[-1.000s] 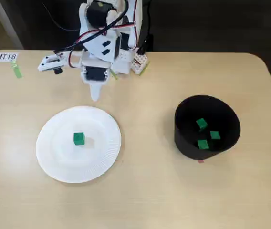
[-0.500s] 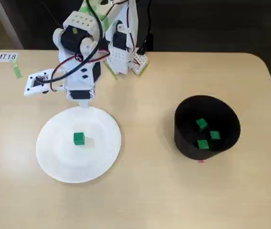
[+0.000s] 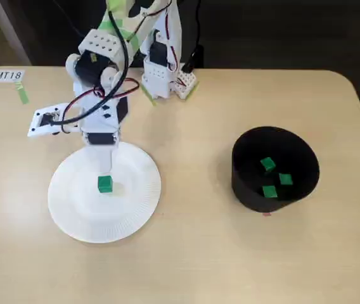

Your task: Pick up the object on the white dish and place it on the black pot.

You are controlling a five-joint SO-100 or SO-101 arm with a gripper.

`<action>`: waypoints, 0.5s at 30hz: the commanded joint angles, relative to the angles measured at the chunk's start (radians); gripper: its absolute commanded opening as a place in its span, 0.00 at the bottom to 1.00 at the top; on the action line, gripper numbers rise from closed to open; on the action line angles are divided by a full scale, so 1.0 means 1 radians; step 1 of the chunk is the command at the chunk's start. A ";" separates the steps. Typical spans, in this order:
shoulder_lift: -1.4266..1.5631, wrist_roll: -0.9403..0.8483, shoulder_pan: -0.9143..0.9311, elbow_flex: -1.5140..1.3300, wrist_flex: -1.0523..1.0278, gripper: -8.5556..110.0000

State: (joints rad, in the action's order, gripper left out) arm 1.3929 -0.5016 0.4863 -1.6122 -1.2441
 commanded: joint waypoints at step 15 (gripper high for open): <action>-0.272 0.017 0.018 0.351 -0.132 0.33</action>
State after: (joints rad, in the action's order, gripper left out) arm 1.1336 -0.4878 0.4985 -1.3714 -1.3361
